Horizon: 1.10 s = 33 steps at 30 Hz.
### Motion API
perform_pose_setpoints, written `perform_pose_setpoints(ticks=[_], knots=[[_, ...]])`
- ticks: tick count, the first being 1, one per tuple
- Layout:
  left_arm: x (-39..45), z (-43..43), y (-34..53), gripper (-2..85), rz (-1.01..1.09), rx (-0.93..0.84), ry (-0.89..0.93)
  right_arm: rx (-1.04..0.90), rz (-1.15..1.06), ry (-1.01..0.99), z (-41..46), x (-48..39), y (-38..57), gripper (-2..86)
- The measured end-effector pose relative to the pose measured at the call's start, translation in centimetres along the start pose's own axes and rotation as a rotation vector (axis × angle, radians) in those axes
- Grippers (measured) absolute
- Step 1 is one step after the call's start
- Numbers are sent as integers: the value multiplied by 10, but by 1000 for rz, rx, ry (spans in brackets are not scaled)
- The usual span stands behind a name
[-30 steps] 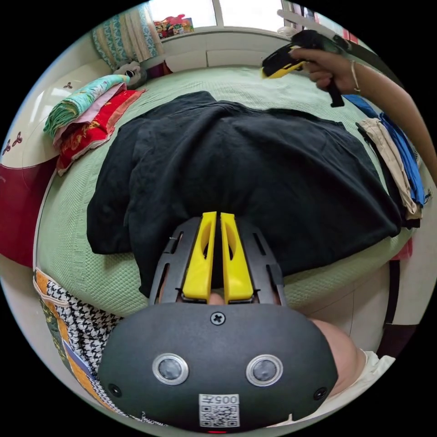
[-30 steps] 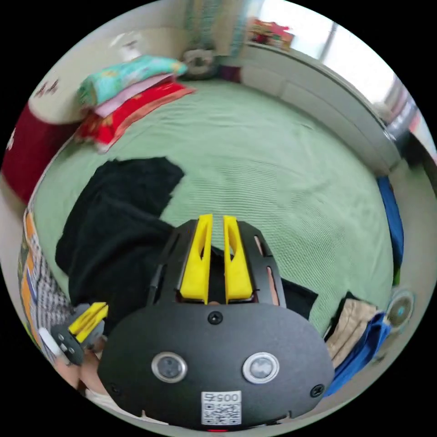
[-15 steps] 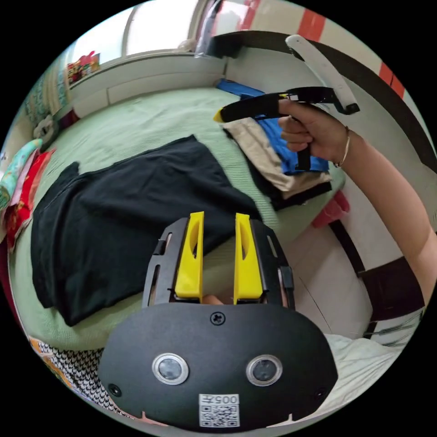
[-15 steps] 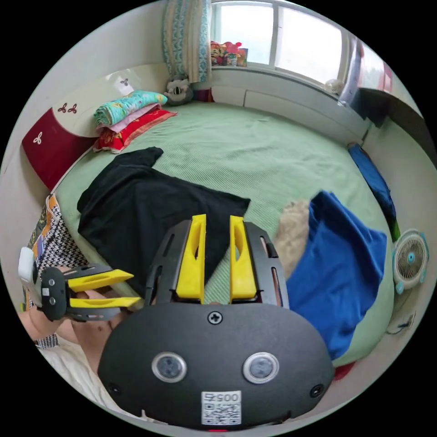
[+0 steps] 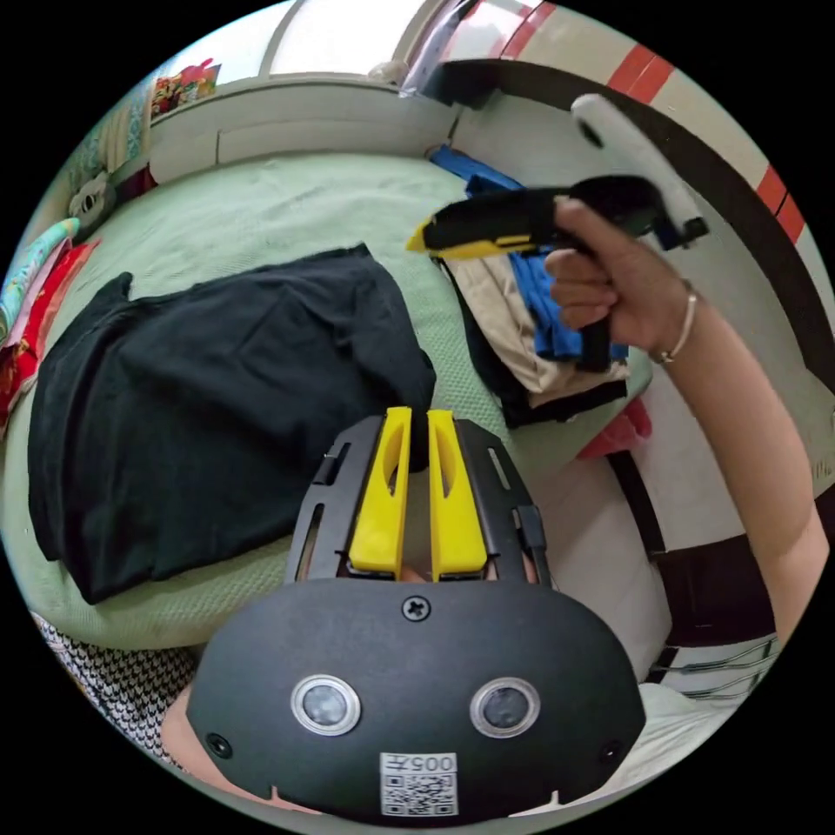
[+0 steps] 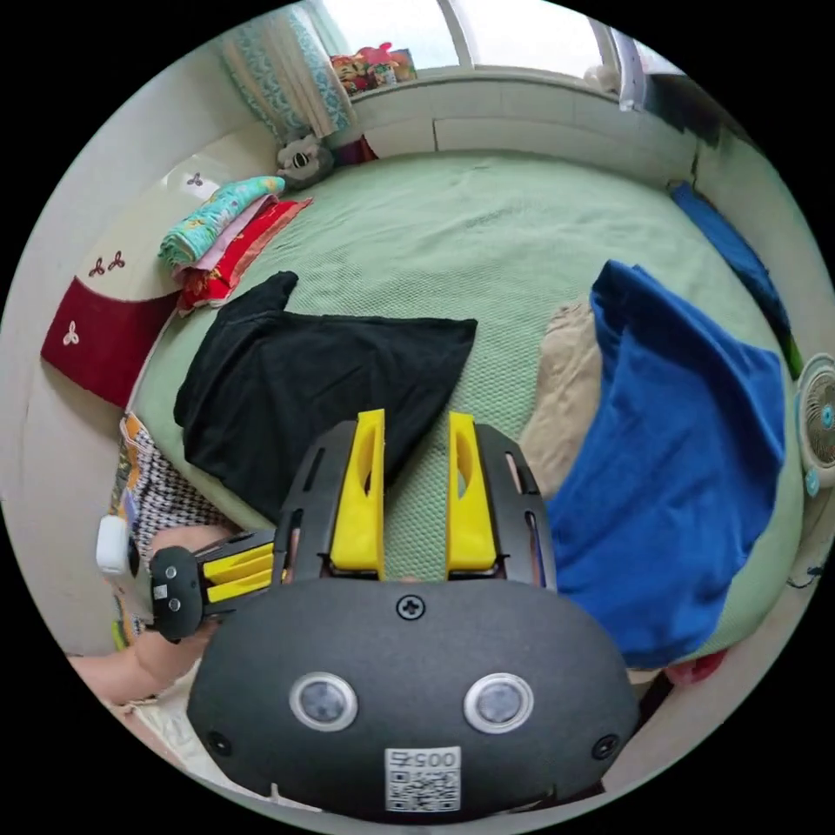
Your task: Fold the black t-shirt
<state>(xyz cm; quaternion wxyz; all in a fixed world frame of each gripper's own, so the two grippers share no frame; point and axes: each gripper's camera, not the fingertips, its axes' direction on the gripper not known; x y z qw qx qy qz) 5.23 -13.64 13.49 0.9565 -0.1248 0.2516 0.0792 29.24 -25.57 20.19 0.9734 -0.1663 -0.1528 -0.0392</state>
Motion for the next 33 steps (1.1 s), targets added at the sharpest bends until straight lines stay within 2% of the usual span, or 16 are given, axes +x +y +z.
perform_pose_setpoints(ticks=[6,12,16,26,33], knots=[[-17,-24,7,48,1,25,4,-166,165,-91,45,24,-45,137],[-19,-29,19,47,13,32,35,-143,268,-192,71,37,-63,110],[-16,-32,23,49,11,20,38,-107,301,-88,73,29,-67,44],[37,-55,18,51,42,21,27,-32,155,99,-10,-12,-68,36],[54,-73,24,43,46,60,89,-39,214,448,-57,-25,-51,34]])
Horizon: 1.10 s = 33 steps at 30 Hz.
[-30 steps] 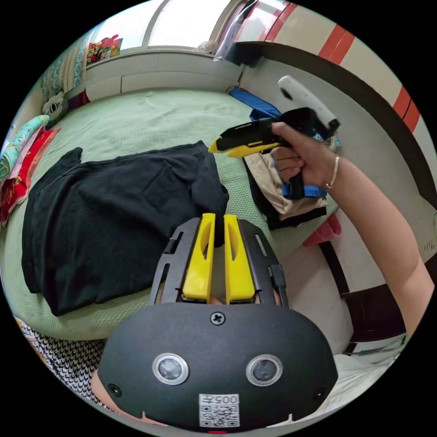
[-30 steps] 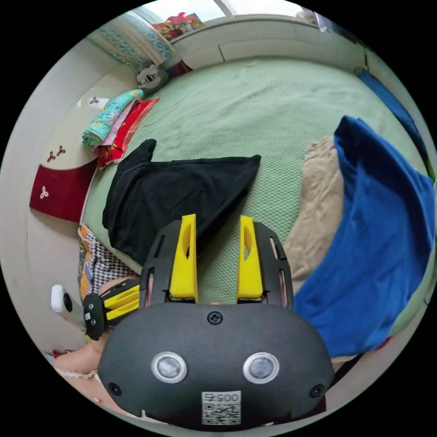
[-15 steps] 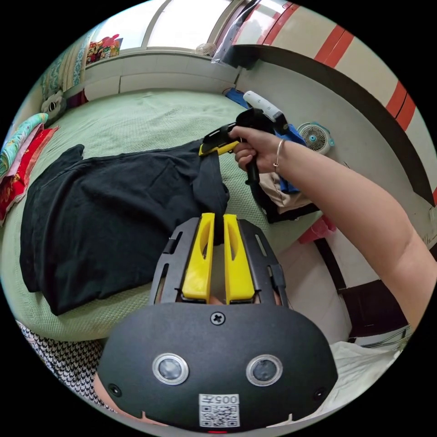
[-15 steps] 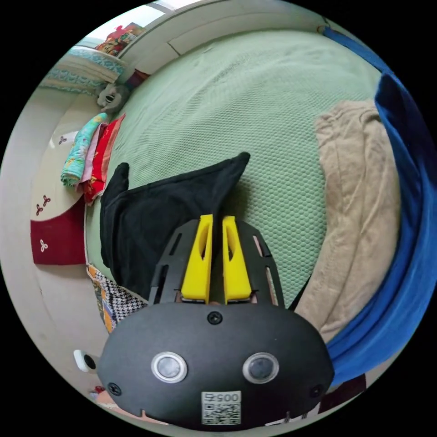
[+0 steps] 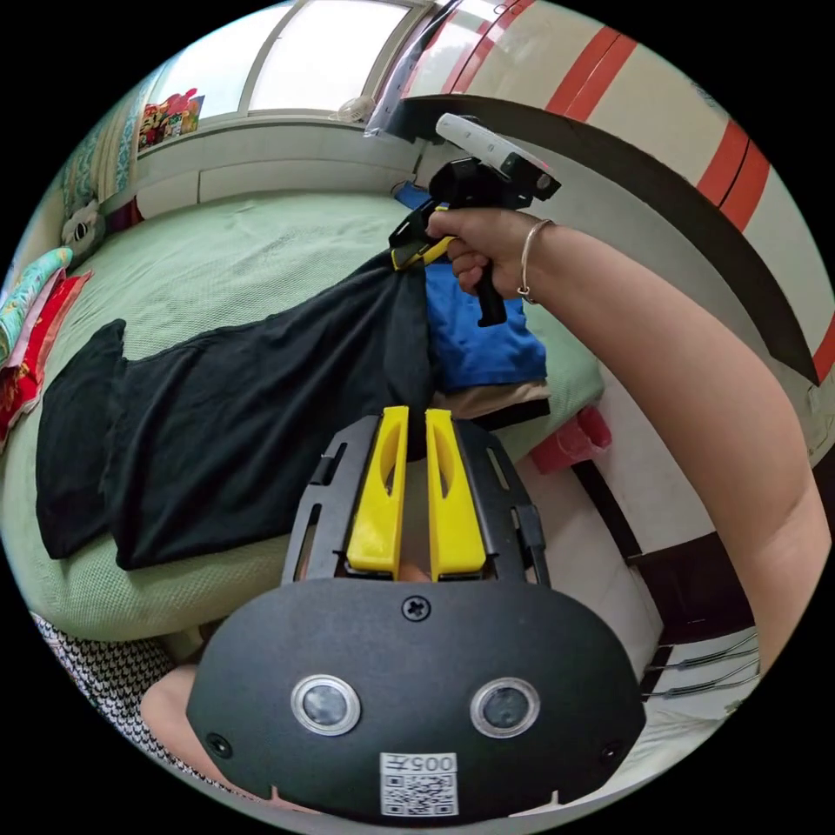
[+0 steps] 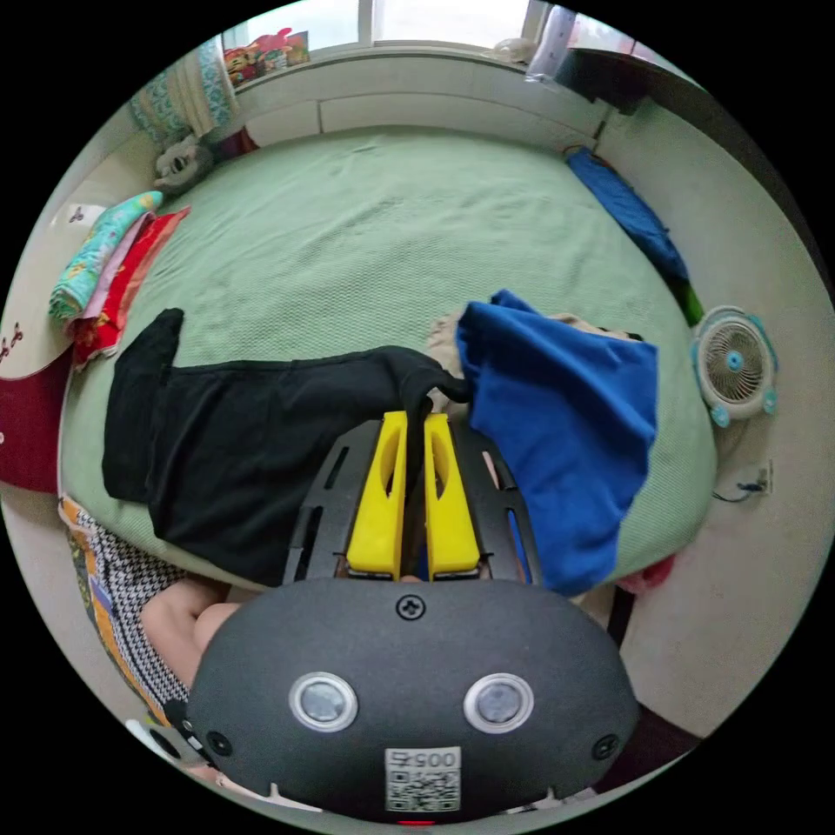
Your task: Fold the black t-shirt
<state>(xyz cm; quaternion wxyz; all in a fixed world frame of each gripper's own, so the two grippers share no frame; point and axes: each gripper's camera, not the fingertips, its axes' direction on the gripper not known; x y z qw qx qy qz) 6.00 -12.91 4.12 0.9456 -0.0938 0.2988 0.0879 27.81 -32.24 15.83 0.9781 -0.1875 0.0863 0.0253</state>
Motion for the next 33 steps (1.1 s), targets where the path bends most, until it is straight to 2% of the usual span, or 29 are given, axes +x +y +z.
perform_pose_setpoints(ticks=[5,12,15,18,21,27,30,33], knots=[[-32,-17,16,34,-47,2,-33,3,-28,76,-17,-39,9,34],[-143,-69,61,29,-243,19,-182,72,-194,-58,-50,-195,7,35],[-195,-81,84,33,-328,-3,-325,93,-230,-142,-39,-265,3,37],[-248,-85,105,47,-429,-41,-379,102,-221,-218,-19,-305,1,40],[-277,-84,119,57,-450,-34,-340,127,-252,-347,-12,-311,10,51],[-288,-51,113,79,-383,-73,-323,266,-423,-306,-3,-264,60,78],[-293,-29,106,83,-375,-104,-341,217,-452,-352,16,-233,92,78],[-302,-7,105,85,-380,-154,-383,182,-502,-309,44,-224,131,70]])
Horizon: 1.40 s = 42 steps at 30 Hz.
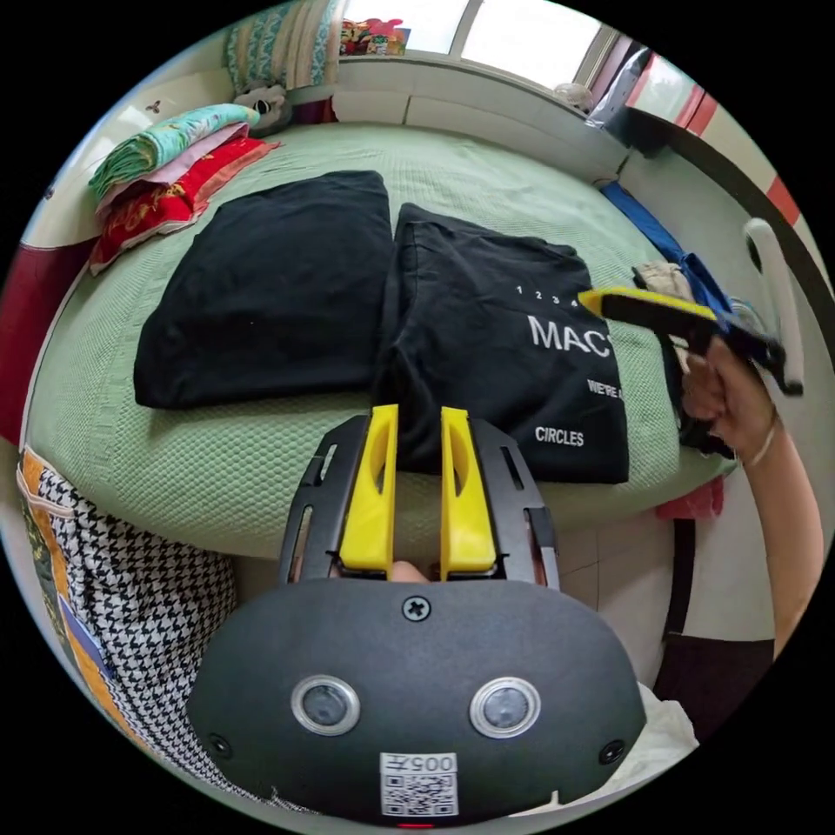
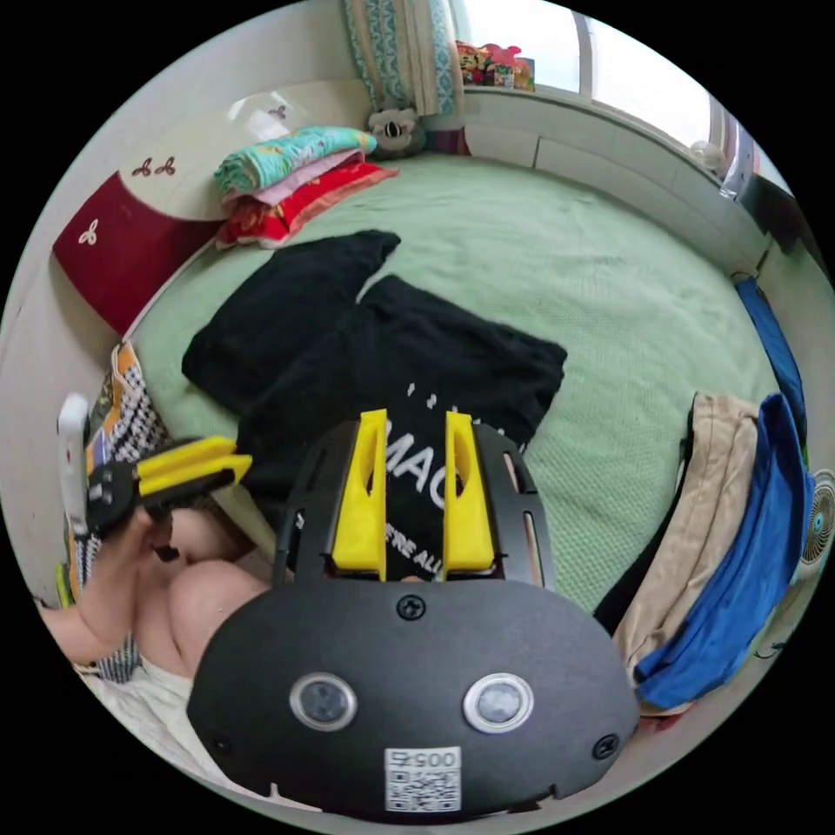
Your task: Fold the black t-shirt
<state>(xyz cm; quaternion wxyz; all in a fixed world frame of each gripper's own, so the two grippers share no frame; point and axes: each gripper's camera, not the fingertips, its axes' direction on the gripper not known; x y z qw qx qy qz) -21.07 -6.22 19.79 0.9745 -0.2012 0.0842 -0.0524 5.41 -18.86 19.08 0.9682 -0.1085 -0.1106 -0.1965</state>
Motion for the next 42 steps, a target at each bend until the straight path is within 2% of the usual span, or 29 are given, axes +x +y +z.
perform_pose_setpoints(ticks=[4,6,9,13,16,20,24,28,31,42], knots=[[-2,17,1,86,22,16,-12,-32,-62,86,40,-15,39,50],[-6,22,1,86,18,29,11,25,-57,66,43,-13,47,45],[-10,29,-2,87,21,23,39,-31,-76,17,36,-1,39,33],[-9,35,-10,87,29,-11,27,210,85,74,7,46,30,36],[-7,40,-15,87,39,-24,21,155,205,-1,23,81,16,60],[-3,44,-16,83,44,-20,8,70,274,-4,56,95,12,66],[5,45,-16,57,46,-1,-8,100,324,-6,59,90,22,56],[10,38,-17,43,38,0,11,120,285,-10,42,85,31,1],[14,23,-15,37,25,30,58,162,257,11,16,79,37,-6],[81,-36,-13,39,115,154,53,224,110,153,-76,51,49,-7]])
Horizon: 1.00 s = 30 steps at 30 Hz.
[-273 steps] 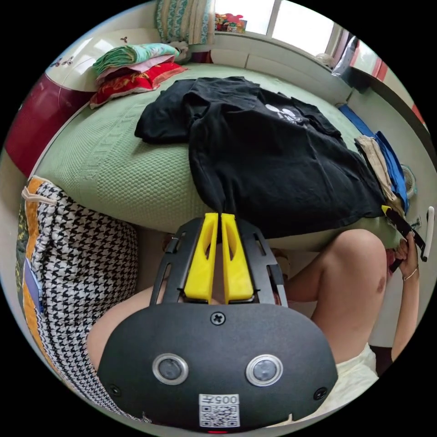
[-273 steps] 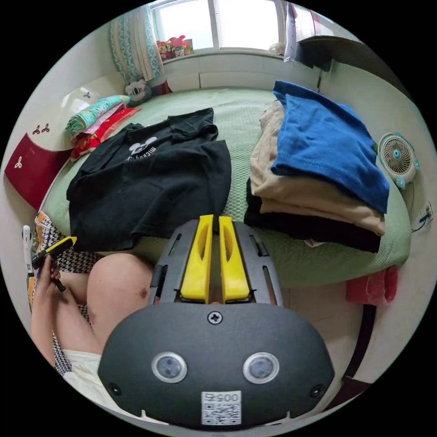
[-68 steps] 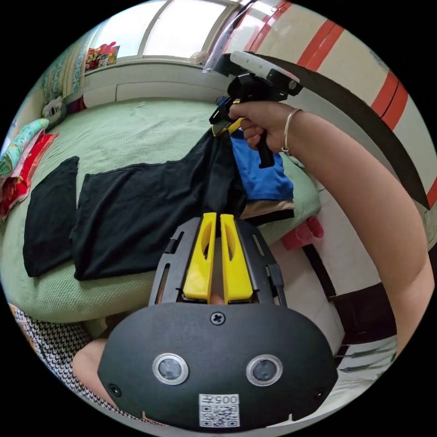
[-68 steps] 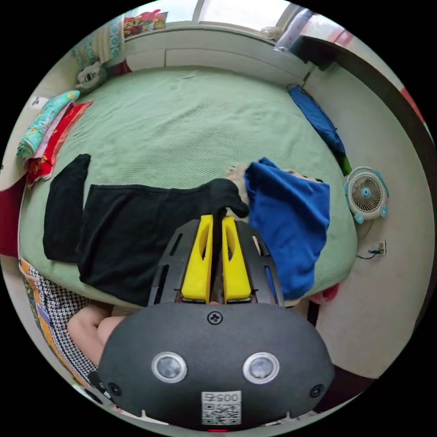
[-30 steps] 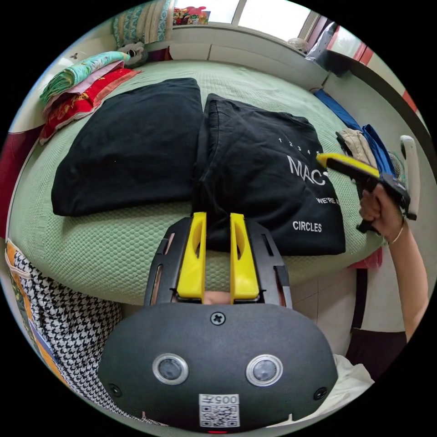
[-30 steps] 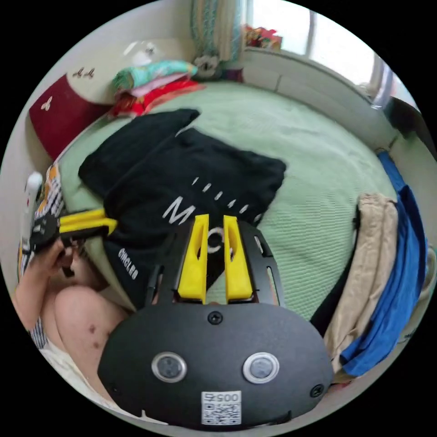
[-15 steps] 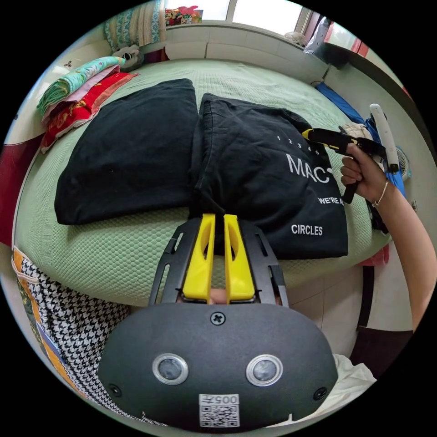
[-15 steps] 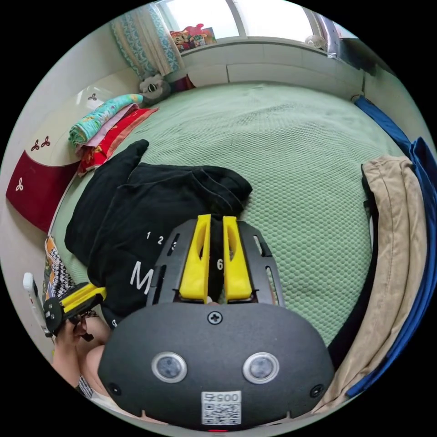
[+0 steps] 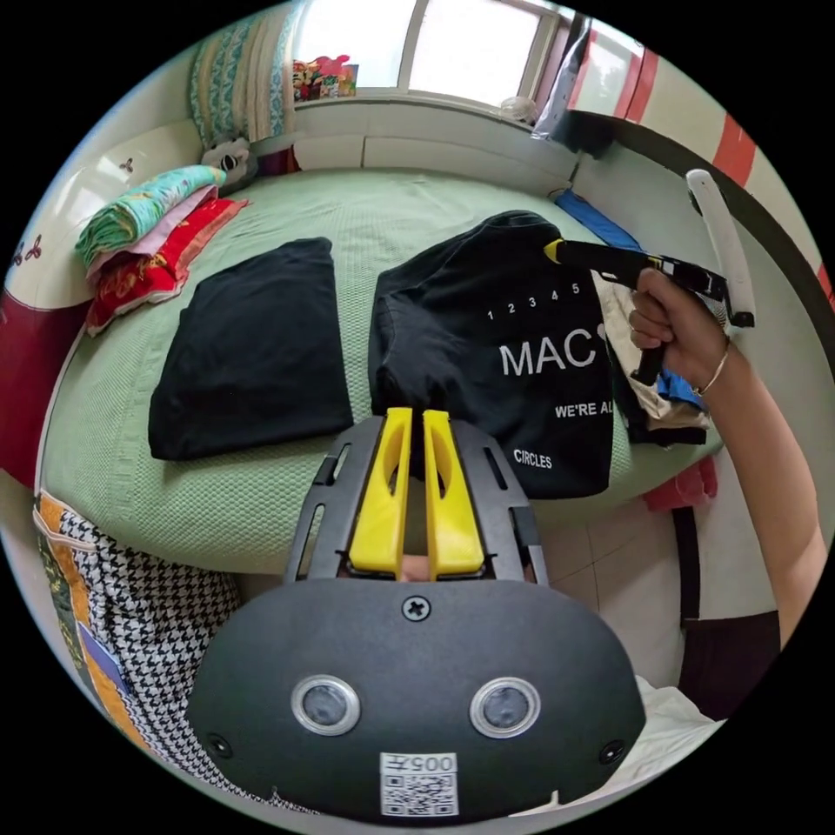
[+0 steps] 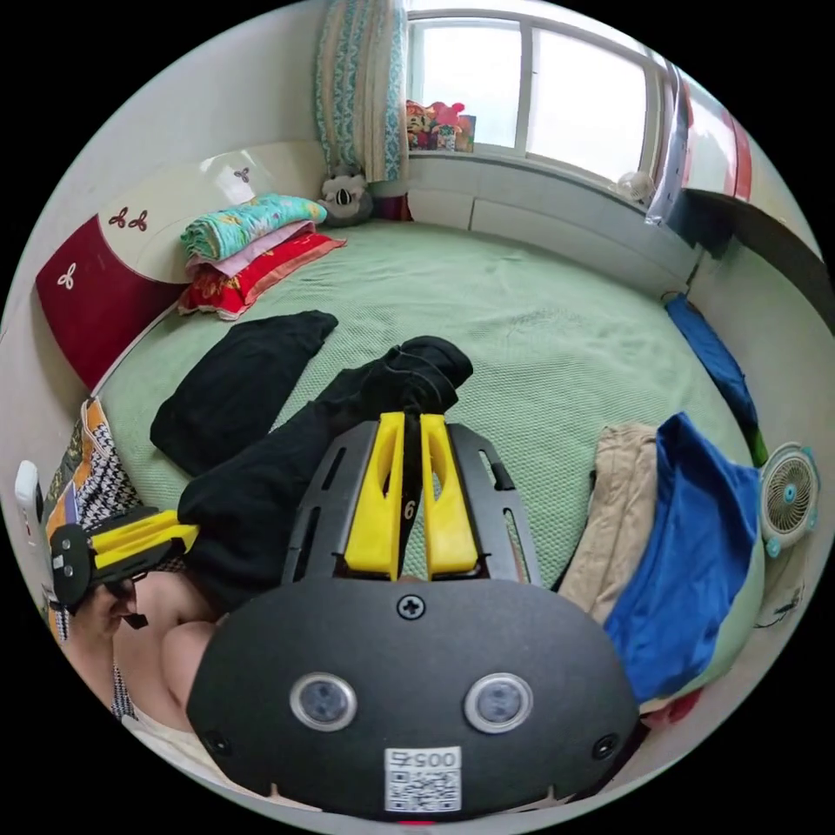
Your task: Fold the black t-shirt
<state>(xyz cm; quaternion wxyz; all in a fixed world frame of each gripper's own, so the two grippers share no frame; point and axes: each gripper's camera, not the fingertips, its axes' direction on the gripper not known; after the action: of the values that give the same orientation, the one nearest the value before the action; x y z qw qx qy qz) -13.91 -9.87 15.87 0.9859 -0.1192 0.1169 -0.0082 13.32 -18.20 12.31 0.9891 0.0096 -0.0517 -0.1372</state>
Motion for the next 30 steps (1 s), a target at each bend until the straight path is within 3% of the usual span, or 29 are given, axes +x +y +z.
perform_pose_setpoints(ticks=[6,10,14,17,22,30], knots=[[35,8,-13,41,29,7,-9,37,7,75,-36,26,7,-7],[46,52,-27,48,33,1,-5,-68,60,184,-13,62,20,-6],[42,96,-36,91,-17,-127,-47,-125,147,277,14,97,44,-10],[38,83,-30,127,-10,-73,-24,-146,195,258,22,123,59,-1],[49,79,-28,161,35,-46,125,-111,218,10,20,161,69,60],[85,116,-41,184,71,-179,130,-266,345,89,68,192,93,91]])
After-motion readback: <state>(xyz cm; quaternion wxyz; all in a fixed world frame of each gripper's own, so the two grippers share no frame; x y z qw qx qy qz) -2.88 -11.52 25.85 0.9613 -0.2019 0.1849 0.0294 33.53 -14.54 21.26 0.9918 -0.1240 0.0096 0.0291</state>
